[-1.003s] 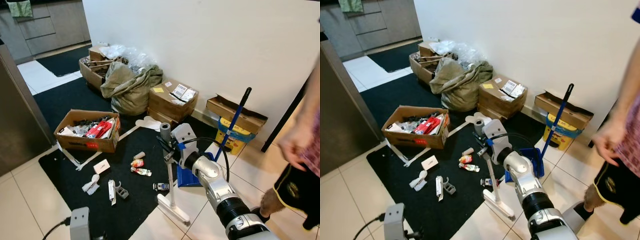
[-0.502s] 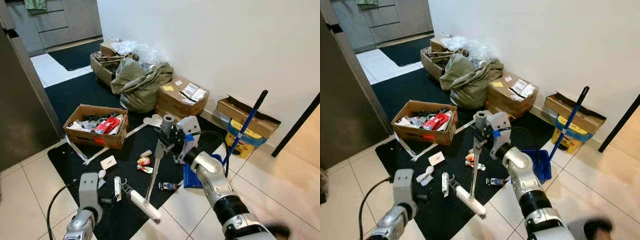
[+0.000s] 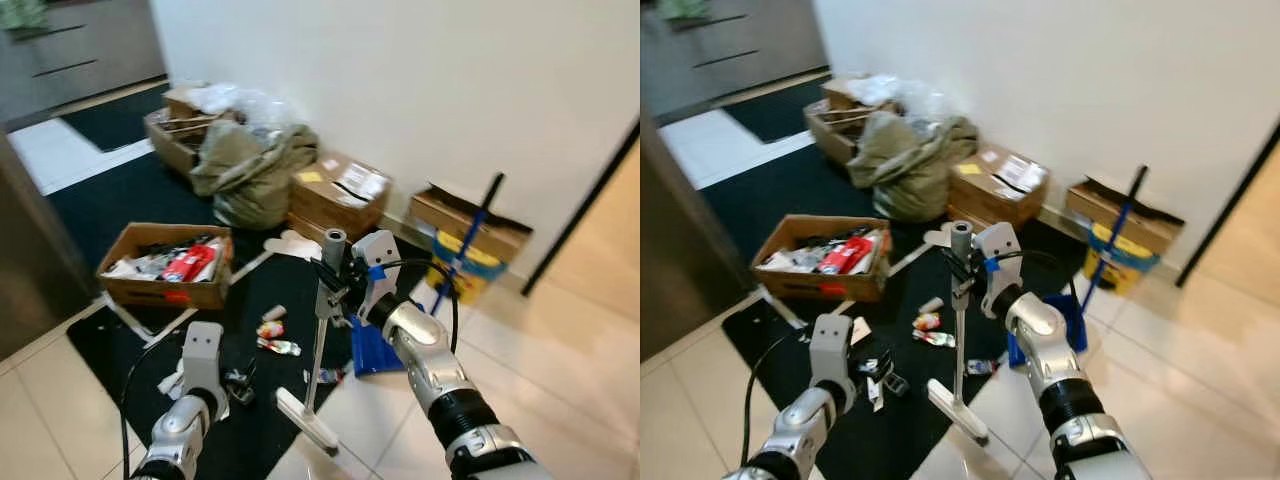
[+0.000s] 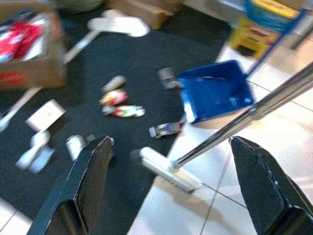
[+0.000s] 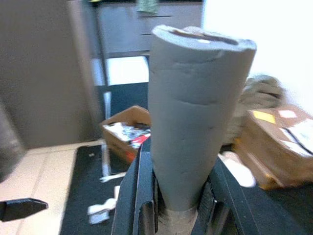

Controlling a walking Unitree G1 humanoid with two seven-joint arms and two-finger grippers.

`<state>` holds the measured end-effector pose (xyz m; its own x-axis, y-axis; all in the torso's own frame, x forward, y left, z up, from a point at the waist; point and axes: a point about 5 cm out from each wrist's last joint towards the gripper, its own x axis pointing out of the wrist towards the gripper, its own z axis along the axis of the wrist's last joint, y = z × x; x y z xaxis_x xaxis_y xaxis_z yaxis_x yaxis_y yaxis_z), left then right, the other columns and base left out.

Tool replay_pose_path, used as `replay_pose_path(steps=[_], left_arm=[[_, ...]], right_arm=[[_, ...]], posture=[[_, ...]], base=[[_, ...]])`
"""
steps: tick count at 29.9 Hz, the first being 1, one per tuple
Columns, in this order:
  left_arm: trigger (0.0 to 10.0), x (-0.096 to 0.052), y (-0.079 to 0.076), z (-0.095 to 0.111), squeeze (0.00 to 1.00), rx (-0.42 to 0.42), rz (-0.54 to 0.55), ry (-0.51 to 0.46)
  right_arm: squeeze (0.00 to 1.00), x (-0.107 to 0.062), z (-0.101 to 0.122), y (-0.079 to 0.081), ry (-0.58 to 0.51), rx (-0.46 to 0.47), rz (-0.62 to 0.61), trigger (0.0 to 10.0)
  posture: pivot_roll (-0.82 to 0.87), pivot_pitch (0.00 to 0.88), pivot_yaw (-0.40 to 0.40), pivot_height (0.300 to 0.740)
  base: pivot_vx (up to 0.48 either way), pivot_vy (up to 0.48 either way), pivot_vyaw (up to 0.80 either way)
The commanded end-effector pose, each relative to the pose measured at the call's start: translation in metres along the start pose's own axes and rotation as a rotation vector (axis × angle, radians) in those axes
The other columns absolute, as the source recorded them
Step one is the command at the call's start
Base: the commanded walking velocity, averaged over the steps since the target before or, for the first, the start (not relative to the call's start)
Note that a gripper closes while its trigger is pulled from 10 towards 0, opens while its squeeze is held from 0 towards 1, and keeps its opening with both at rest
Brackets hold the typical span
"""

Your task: Sweep floor

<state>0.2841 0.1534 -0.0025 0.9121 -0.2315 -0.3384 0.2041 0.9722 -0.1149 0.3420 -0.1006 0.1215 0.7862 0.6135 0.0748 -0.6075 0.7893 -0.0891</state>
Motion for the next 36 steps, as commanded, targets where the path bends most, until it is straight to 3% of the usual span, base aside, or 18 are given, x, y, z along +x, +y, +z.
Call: replay_pose_path(steps=[1, 17, 23, 32, 36], left_arm=[[10.0, 0.000, 0.003, 0.004, 0.00, 0.021, -0.006, -0.021], [10.0, 0.003, 0.002, 0.015, 0.00, 0.049, -0.016, -0.071], [10.0, 0.006, 0.004, 0.022, 0.00, 0.048, 0.013, -0.099], [10.0, 0.009, 0.006, 0.033, 0.00, 0.080, 0.079, -0.140], [10.0, 0.008, 0.011, 0.028, 0.00, 0.089, 0.133, -0.100]], right_arm=[[0.00, 0.007, 0.013, -0.001, -0.050, -0.018, 0.004, 10.0], [0.00, 0.006, 0.015, 0.004, -0.060, -0.011, 0.038, 10.0], [0.00, 0.006, 0.015, 0.009, -0.053, -0.004, 0.104, 10.0], [0.00, 0.006, 0.012, 0.015, -0.035, -0.008, 0.157, 10.0], [0.00, 0.005, 0.003, 0.019, 0.028, -0.055, 0.175, 10.0]], posture=[[-0.09, 0.000, 0.006, 0.740], [-0.09, 0.000, 0.010, 0.740], [-0.09, 0.000, 0.008, 0.740], [-0.09, 0.000, 0.006, 0.740], [-0.09, 0.000, 0.009, 0.740]], base=[[0.307, 0.000, 0.00], [0.311, 0.000, 0.00], [0.308, 0.000, 0.00], [0.000, 0.000, 0.00], [0.000, 0.000, 0.00]])
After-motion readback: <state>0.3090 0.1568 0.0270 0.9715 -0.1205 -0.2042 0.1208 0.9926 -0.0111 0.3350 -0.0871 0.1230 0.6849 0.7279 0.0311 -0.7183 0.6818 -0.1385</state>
